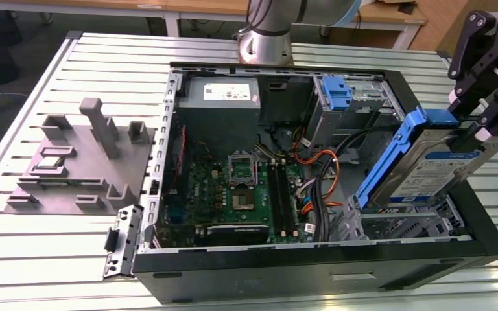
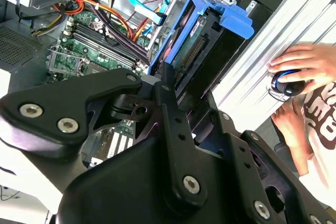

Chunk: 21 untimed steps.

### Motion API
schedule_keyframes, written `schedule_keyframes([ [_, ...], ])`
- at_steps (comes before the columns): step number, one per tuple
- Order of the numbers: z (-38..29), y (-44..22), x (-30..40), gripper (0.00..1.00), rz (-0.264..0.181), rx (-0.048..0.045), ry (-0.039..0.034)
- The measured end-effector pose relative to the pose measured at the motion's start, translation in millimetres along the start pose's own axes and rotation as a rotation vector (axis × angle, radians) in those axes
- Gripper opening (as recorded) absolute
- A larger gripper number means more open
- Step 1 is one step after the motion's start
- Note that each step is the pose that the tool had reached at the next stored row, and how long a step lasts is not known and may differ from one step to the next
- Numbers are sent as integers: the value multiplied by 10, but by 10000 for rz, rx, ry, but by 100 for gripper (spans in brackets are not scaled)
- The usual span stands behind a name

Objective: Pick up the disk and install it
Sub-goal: 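Insert the disk into the insertion slot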

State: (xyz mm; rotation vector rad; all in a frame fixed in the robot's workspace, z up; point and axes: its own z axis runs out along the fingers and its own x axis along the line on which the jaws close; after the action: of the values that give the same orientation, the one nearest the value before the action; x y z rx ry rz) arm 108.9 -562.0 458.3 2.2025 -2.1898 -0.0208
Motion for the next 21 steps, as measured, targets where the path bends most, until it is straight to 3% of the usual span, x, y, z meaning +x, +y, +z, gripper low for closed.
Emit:
schedule_keyframes([
  [21, 98, -33, -1, 35, -85, 1, 6],
])
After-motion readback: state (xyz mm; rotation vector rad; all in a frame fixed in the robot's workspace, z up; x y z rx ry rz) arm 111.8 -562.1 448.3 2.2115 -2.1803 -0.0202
